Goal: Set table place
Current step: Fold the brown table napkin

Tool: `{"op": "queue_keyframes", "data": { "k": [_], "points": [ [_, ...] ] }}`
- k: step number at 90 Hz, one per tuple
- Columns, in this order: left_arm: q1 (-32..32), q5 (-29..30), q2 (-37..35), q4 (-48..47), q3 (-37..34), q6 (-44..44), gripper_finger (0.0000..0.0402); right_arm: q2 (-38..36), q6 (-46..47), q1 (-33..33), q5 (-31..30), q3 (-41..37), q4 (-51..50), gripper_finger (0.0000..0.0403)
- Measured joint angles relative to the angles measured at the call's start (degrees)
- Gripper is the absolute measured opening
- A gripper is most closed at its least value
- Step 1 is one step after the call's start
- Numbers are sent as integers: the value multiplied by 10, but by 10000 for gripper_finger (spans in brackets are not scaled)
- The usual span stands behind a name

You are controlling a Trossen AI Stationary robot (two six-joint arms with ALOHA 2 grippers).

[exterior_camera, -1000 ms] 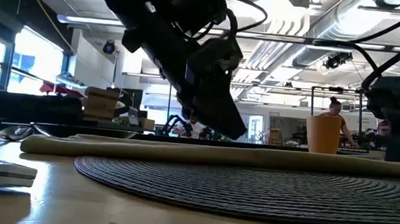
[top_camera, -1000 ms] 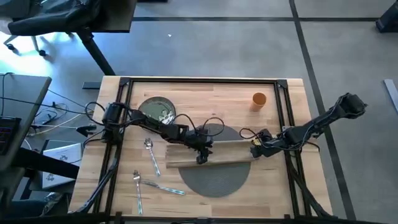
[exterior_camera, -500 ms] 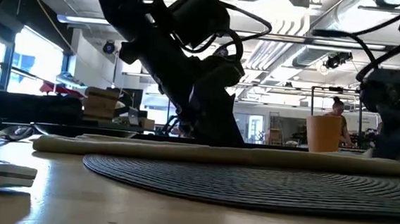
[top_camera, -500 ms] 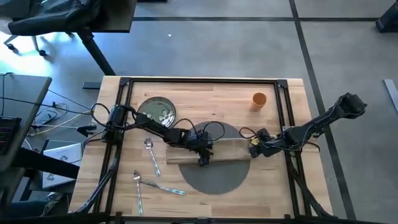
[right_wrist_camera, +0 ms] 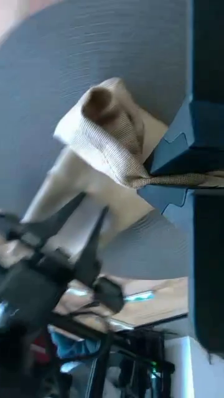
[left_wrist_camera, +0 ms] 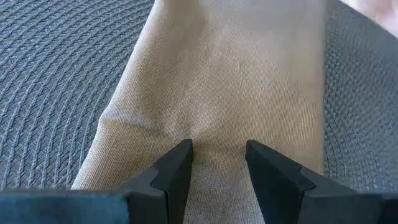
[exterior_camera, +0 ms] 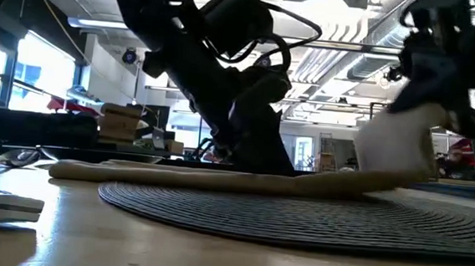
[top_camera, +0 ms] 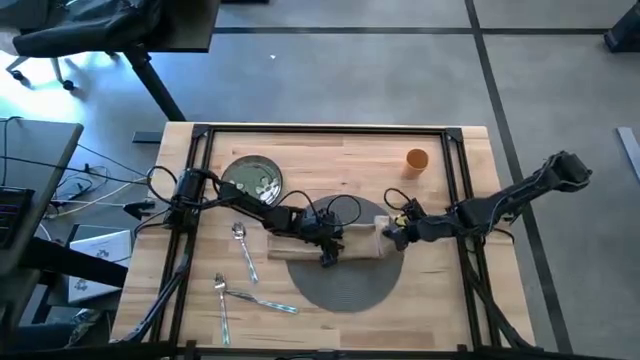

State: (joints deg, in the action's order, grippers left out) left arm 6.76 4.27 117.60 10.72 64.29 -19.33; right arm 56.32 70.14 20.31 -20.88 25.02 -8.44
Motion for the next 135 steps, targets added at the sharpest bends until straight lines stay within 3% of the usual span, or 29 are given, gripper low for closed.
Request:
{"op": "queue_keyframes", "data": {
  "k": [24, 44, 59, 77, 90, 111, 135],
  "points": [
    [0, 5, -2, 4, 28, 0, 135, 15, -82, -40, 3, 8, 135, 0],
    [5, -10, -49, -252, 119, 9, 135, 12, -117, -59, 26, 8, 189, 0],
    [31, 33, -100, -345, 90, 17, 135, 12, -125, -62, 39, 8, 190, 0],
    [41, 34, -85, -203, 11, 25, 135, -17, -137, -62, 49, 8, 176, 0],
    [29, 21, -46, -111, 4, 35, 135, -60, -134, -66, 48, 9, 124, 0],
    [10, -3, 9, -35, 39, 55, 135, -137, -121, -65, 39, 8, 73, 0],
    [-9, -15, 63, -32, 127, 70, 135, -172, -126, -66, 24, 9, 75, 0]
  ]
}}
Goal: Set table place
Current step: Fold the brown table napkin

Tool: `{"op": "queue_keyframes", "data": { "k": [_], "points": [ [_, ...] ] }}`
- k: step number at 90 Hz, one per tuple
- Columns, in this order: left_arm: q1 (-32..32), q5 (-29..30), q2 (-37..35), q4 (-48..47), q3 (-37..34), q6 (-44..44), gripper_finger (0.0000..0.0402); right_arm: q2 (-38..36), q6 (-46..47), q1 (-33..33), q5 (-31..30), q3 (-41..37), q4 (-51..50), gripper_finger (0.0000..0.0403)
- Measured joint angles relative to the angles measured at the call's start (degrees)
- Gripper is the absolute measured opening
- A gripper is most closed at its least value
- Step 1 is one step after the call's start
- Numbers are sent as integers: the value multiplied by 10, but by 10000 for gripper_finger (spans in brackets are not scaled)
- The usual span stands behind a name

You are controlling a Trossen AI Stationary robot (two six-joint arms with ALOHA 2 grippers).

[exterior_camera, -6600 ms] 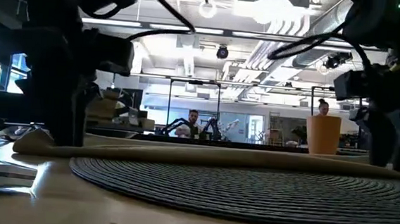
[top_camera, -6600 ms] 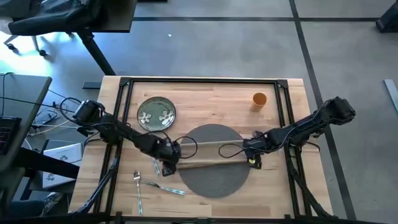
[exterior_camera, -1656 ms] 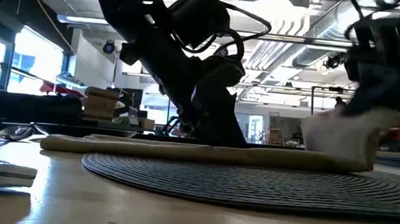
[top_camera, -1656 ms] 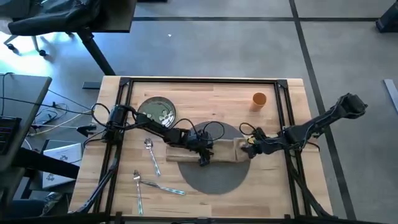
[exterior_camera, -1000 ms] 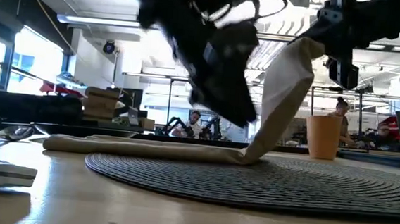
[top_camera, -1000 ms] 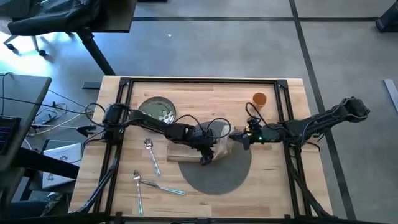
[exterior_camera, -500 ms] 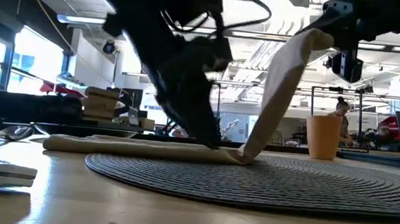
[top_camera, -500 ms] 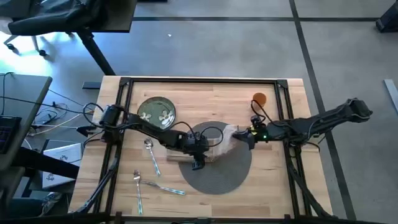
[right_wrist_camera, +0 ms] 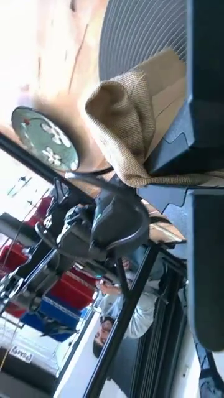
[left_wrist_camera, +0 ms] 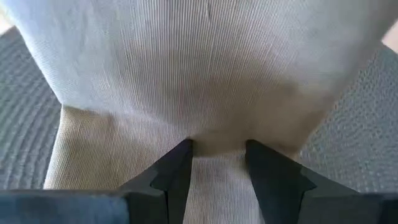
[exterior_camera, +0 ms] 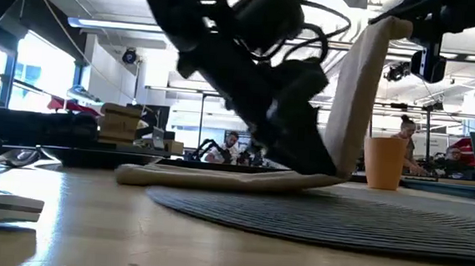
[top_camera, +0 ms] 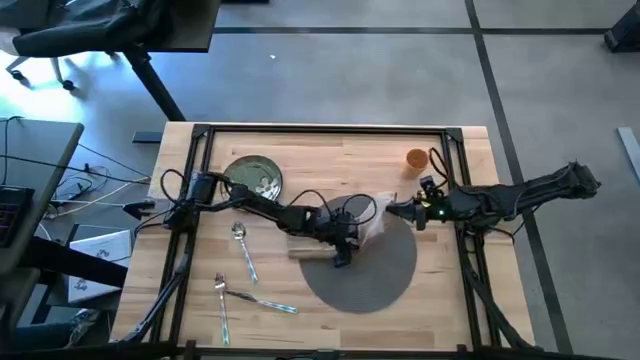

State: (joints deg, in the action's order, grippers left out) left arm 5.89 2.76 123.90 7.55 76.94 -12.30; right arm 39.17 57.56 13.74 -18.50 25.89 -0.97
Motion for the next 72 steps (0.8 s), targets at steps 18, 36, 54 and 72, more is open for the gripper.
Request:
{"op": "queue_keyframes", "data": {
  "k": [18, 36, 54, 72],
  "points": [
    [-3, -3, -18, -73, 42, 10, 135, 7, -9, 0, 0, 0, -12, 0],
    [18, 48, -133, -279, 50, 2, 135, 42, -9, 0, -22, 0, -4, 0],
    [53, 93, -219, -456, 26, -29, 135, 131, -11, -3, -24, 0, 86, 0],
    [79, 102, -277, -454, -66, -85, 135, 222, 7, -13, -9, 0, 183, 0]
  ]
}}
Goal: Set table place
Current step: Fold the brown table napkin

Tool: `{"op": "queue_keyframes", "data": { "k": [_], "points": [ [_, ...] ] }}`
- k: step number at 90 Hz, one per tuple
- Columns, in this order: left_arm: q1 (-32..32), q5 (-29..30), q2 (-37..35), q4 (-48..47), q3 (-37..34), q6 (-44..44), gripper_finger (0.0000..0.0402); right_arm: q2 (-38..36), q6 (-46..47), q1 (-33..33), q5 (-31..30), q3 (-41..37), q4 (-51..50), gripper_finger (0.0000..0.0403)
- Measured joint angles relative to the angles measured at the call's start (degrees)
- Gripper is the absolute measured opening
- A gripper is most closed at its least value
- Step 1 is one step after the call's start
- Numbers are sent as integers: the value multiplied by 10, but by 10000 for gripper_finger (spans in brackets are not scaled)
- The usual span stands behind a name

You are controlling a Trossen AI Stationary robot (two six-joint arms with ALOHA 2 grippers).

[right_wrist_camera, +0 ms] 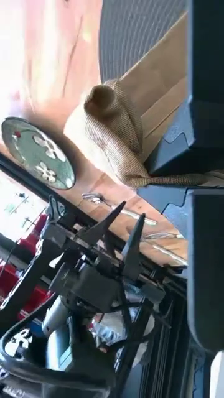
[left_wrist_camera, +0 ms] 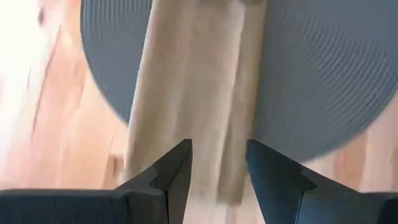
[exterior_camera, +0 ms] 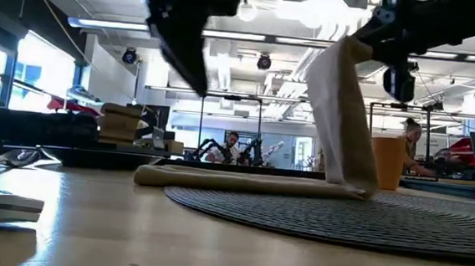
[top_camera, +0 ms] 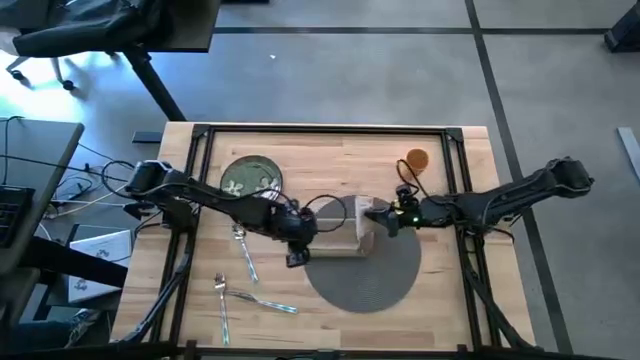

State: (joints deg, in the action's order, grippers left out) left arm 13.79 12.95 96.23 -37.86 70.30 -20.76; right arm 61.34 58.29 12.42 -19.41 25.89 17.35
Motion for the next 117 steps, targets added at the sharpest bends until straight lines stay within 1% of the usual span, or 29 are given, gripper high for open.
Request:
{"op": "queue_keyframes", "data": {
  "k": [5, 19, 33, 42, 49, 61, 70, 82, 93, 105, 117],
  "points": [
    [5, 10, -9, 23, -29, -11, 135, 24, 9, -3, 3, 0, 27, 0],
    [10, 12, -14, 81, -98, -34, 135, 94, 32, -12, 5, 0, 115, 0],
    [10, 13, -14, 122, -133, -46, 135, 161, 61, -21, 5, 0, 202, 0],
    [10, 21, -15, 142, -136, -40, 135, 205, 75, -21, 6, 11, 237, 0],
    [10, 33, -15, 154, -137, -27, 135, 239, 71, -20, 10, 41, 241, 0],
    [9, 32, -15, 190, -137, -6, 135, 295, 40, -21, 20, 100, 232, 0],
    [8, 32, -15, 191, -137, -3, 135, 331, 33, -22, 22, 142, 205, 0],
    [9, 27, -15, 182, -137, -16, 135, 378, 35, -23, 49, 182, 180, 0],
    [9, 16, -17, 171, -137, -31, 135, 415, 52, -28, 86, 203, 175, 0],
    [11, 3, -35, 140, -137, -61, 135, 433, 70, -40, 111, 210, 175, 0],
    [19, 7, -71, 111, -137, -77, 135, 438, 76, -47, 116, 210, 174, 0]
  ]
}}
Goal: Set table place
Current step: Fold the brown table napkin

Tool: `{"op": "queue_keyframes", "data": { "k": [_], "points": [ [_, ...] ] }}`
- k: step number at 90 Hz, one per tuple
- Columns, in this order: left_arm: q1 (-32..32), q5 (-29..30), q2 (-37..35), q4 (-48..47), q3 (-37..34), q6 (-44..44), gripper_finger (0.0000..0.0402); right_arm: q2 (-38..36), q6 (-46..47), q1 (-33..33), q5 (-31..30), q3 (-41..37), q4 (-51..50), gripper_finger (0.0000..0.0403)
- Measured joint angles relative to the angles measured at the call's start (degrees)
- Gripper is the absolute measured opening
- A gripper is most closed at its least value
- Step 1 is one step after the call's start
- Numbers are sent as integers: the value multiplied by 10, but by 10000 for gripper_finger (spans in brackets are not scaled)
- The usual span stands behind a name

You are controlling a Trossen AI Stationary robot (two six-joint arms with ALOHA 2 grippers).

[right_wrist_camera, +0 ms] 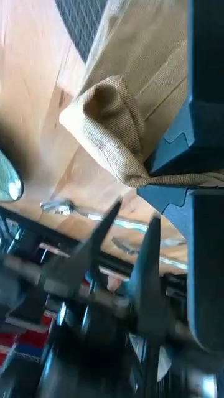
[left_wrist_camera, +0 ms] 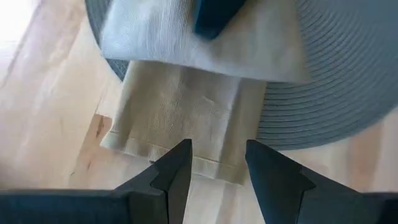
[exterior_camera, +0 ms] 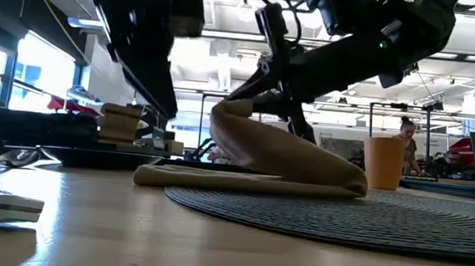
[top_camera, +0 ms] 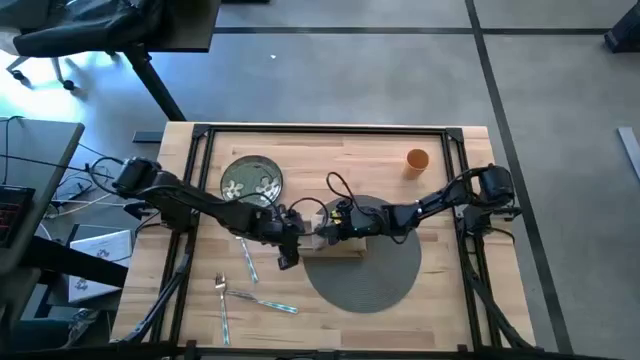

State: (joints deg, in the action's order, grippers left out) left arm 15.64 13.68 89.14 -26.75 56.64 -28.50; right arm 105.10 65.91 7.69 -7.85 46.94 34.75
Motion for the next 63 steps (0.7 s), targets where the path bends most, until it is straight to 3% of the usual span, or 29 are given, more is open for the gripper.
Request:
{"op": "queue_keyframes", "data": {
  "k": [32, 63],
  "points": [
    [5, 49, -43, -5, 0, 5, 135, 0, -15, -2, -10, 0, 60, 0],
    [5, 51, -43, -4, 0, 7, 135, 34, 1, 8, -25, 0, 65, 0]
  ]
}}
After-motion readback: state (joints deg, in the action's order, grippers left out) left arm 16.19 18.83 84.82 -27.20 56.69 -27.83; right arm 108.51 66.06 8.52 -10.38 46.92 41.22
